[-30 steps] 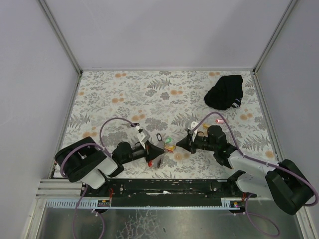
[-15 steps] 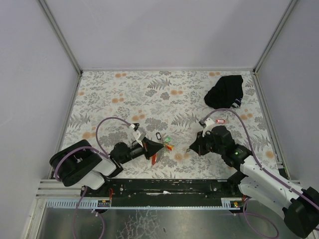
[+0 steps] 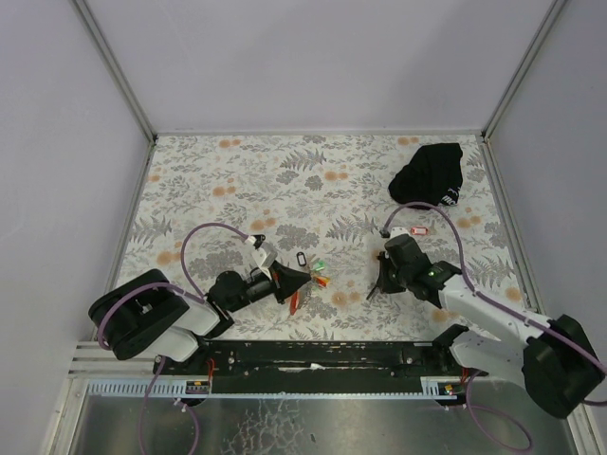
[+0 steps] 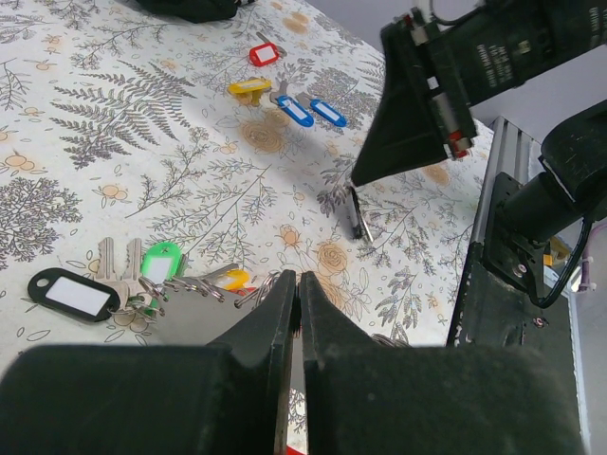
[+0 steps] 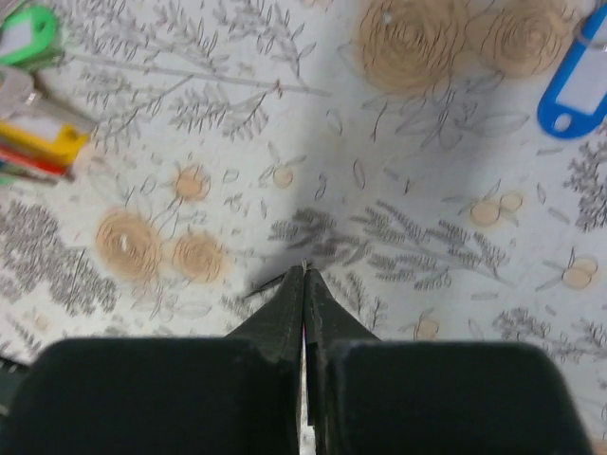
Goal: Put the keys on the keyring
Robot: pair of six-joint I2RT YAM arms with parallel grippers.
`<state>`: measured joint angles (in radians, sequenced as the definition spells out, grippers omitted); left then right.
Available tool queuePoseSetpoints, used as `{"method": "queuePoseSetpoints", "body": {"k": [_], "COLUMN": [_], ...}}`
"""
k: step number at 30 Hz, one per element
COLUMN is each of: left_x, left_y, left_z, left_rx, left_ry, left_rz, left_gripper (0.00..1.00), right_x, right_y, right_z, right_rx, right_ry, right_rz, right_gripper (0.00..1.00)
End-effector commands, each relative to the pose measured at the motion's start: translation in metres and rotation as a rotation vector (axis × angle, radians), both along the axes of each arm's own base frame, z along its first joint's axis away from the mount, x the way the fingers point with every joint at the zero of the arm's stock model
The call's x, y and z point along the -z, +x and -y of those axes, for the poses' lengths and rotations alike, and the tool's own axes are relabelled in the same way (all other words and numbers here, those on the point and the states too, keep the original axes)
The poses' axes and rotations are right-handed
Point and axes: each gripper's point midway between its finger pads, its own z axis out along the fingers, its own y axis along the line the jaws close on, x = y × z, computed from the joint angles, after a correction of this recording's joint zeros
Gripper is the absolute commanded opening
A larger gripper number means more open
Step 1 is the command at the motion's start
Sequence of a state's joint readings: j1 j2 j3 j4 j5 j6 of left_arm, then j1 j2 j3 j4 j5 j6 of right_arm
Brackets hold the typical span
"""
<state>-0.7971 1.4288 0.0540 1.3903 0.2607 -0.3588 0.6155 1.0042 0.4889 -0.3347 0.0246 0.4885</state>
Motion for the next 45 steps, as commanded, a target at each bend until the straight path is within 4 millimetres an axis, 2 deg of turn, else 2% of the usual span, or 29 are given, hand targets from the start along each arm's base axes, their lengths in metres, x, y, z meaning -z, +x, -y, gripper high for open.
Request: {"method": "queuePoseSetpoints", "body": {"k": [1,3,8,18,20,23,27,31,35,38,40,45], "left_x": [-0.012,-0.012,-0.011,-0.011,-0.011,-0.012,-0.014,-0.013,-0.005,0.01,0.017,0.031], "left_y": [0.004,0.004,0.006,0.002,0.002,0.003,0.003,0.001,0.0,-0.004,-0.009,-0.014], "left_z": [-0.001,-0.001,-0.001,0.001,0.001,0.002,0.003,0.004,0.009,0.011,0.012,0.016], "left_rx": [-0.022,-0.021,-0.024,-0.001,-0.001,0.001,0.01,0.03,0.058,0.079,0.093,0.116], "left_ry": [-0.023,-0.018,-0.012,-0.02,-0.019,-0.017,-0.009,0.005,0.028,0.039,0.037,0.054], "left_rz": [0.057,0.058,0.06,0.062,0.065,0.077,0.098,0.128,0.12,0.075,0.048,0.007], "left_gripper": [0.0,0.0,0.0,0.0,0.0,0.0,0.0,0.0,0.0,0.0,0.0,0.0], "right_x": [-0.01,-0.013,-0.013,0.005,0.01,0.008,-0.008,-0.033,-0.048,-0.052,-0.051,-0.05], "right_y": [0.05,0.064,0.089,0.11,0.11,0.11,0.104,0.1,0.088,0.074,0.064,0.033], "right_z": [-0.009,-0.015,-0.018,-0.028,-0.03,-0.033,-0.041,-0.05,-0.067,-0.077,-0.082,-0.1], "right_rx": [0.008,0.004,-0.011,-0.027,-0.031,-0.045,-0.114,-0.187,-0.31,-0.362,-0.413,-0.583], "right_ry": [-0.031,-0.021,-0.053,-0.053,-0.053,-0.034,0.014,0.074,0.152,0.218,0.247,0.362], "right_rz": [0.196,0.252,0.364,0.435,0.429,0.441,0.49,0.581,0.632,0.6,0.578,0.551], "right_gripper": [0.0,0.0,0.0,0.0,0.03,0.15,0.35,0.48,0.57,0.71,0.72,0.64]}}
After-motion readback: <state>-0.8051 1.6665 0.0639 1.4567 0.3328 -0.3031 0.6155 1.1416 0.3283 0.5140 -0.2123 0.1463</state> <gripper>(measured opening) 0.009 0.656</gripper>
